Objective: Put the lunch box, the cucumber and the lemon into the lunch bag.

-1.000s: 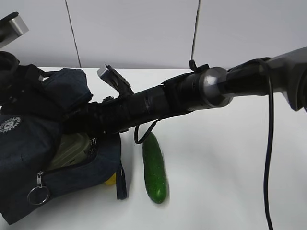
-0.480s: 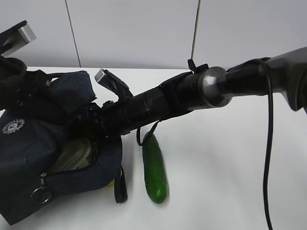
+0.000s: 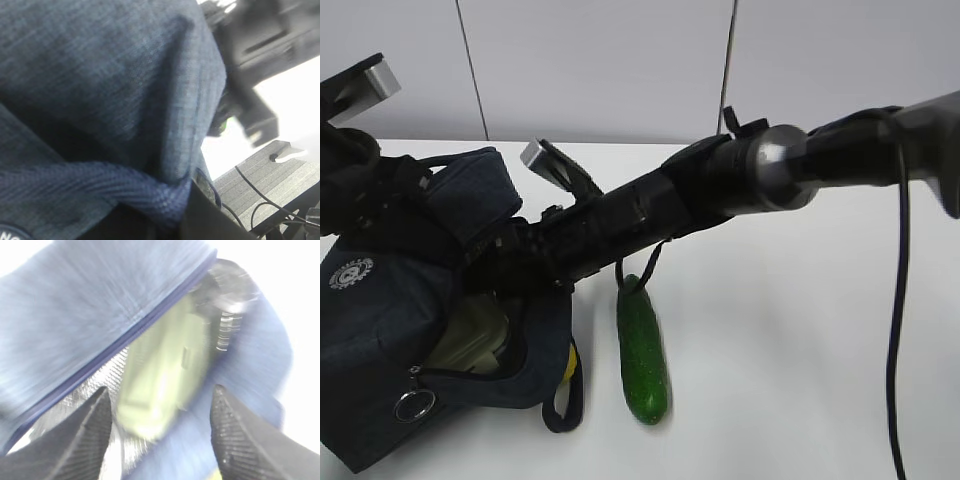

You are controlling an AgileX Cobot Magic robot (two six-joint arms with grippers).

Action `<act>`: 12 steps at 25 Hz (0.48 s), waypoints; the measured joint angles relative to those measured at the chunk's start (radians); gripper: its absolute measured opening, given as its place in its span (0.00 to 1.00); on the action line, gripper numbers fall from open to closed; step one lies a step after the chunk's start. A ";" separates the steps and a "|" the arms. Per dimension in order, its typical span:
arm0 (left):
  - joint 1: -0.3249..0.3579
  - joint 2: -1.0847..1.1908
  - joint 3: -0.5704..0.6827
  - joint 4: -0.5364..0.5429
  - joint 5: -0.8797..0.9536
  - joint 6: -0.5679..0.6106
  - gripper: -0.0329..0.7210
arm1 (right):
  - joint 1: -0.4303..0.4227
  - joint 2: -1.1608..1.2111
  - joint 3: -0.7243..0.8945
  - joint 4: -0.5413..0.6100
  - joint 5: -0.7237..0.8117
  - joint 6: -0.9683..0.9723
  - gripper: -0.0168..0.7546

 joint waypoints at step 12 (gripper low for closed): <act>0.000 0.000 0.000 0.013 0.000 0.006 0.03 | -0.142 -0.208 0.000 -0.431 0.102 0.325 0.63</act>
